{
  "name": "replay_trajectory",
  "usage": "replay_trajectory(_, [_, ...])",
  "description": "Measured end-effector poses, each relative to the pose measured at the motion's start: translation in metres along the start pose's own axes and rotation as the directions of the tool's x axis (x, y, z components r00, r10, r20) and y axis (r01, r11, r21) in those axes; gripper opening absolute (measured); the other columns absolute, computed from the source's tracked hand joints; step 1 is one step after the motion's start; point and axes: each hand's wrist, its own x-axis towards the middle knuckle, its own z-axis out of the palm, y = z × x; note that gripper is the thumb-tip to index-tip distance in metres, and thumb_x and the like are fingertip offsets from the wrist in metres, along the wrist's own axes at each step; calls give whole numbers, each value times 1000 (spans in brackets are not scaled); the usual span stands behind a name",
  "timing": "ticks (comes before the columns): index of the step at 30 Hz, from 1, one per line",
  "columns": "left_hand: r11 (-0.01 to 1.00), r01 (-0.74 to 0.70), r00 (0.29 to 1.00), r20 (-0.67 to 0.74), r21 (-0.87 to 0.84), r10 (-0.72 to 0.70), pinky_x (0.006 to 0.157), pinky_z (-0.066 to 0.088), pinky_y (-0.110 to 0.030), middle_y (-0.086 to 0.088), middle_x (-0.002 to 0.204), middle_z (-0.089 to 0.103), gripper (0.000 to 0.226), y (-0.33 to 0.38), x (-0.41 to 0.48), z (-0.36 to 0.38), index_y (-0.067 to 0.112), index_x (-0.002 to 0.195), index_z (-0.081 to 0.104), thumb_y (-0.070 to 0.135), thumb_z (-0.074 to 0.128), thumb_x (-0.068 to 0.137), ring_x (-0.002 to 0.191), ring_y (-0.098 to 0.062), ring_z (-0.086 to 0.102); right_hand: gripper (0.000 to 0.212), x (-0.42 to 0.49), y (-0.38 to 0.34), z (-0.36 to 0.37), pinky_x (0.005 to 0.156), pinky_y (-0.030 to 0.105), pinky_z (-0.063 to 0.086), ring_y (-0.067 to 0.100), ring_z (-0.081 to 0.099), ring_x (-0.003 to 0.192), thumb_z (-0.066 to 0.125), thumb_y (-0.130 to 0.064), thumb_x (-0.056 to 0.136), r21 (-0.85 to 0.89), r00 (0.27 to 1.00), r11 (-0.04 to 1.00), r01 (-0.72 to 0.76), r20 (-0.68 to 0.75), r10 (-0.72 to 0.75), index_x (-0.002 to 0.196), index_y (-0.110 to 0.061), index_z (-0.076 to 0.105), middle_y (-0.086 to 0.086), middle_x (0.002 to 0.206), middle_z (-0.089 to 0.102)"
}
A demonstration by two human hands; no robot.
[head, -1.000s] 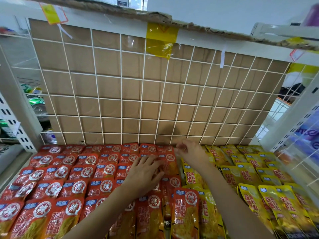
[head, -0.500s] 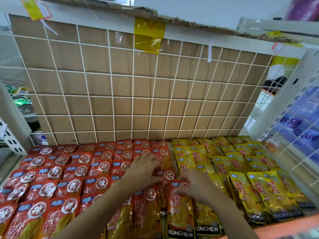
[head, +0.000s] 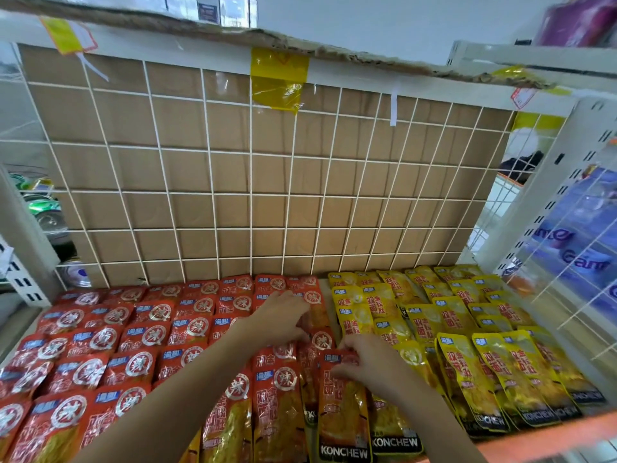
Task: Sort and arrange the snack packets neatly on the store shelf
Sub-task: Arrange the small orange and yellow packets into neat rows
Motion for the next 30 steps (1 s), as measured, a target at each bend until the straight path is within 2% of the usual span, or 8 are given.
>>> replay_trajectory(4, [999, -12, 1000, 9, -51, 13, 98, 26, -33, -2, 112, 57, 27, -3, 6, 0, 14, 102, 56, 36, 59, 88, 110, -18, 44, 24, 0, 2, 0, 57, 9, 30, 0, 47, 75, 68, -40, 80, 17, 1000, 1000, 22, 4, -22, 97, -24, 60, -14, 85, 53])
replay_trajectory(7, [989, -25, 999, -30, -147, 21, 87, 32, -29, -3, 106, 60, 22, -6, 9, -1, 13, 100, 59, 31, 59, 89, 101, -16, 50, 17, 1, 3, -1, 58, 10, 31, -3, 48, 74, 68, -40, 80, 38, 1000, 999, 24, 19, -24, 81, -32, 53, -17, 82, 53])
replay_trajectory(9, [977, -23, 999, -40, -210, 15, 79, 35, -26, -3, 104, 60, 20, -10, 12, -3, 11, 99, 60, 28, 60, 89, 94, -14, 51, 23, 4, 5, -1, 55, 12, 32, -3, 50, 70, 68, -39, 80, 36, 1000, 999, 22, 10, -23, 72, -36, 47, -18, 75, 52])
replay_trajectory(12, [964, 0, 1000, -26, -268, -8, 80, 40, -26, -3, 102, 59, 17, -16, 19, -6, 11, 98, 60, 25, 61, 89, 92, -14, 52, 25, 8, 7, -2, 52, 11, 34, -4, 53, 64, 65, -33, 84, 74, 999, 997, 17, -35, -15, 68, -35, 47, -17, 72, 54])
replay_trajectory(16, [953, 16, 999, -27, -304, -26, 77, 40, -24, 5, 94, 53, 9, -24, 28, -5, 18, 92, 57, 25, 62, 88, 90, -11, 51, 23, 13, 6, -3, 54, 11, 35, -5, 51, 66, 63, -35, 86, 46, 997, 998, 39, -67, -36, 70, -36, 46, -16, 78, 54])
replay_trajectory(22, [940, 8, 1000, -20, -342, -16, 73, 39, -22, 6, 90, 54, 9, -31, 35, -8, 19, 87, 56, 23, 64, 86, 86, -10, 52, 11, 19, 8, -1, 57, 9, 34, -5, 47, 69, 62, -36, 86, 45, 993, 997, 63, -102, -59, 83, -28, 54, -14, 84, 53])
replay_trajectory(27, [926, 2, 999, -34, -378, -16, 65, 37, -17, 9, 85, 55, 11, -35, 35, -7, 15, 93, 63, 20, 66, 84, 82, -8, 53, 10, 29, 10, 1, 59, 9, 38, -2, 51, 68, 63, -33, 86, 110, 990, 993, 51, -138, -35, 83, -28, 55, -10, 83, 57])
replay_trajectory(30, [920, -4, 999, -41, -393, -13, 63, 37, -14, 7, 85, 58, 11, -36, 35, -5, 13, 94, 65, 19, 66, 84, 80, -7, 55, 7, 38, 10, 3, 58, 7, 36, 1, 54, 73, 64, -30, 86, 131, 986, 990, 57, -161, -35, 89, -23, 64, -9, 84, 60])
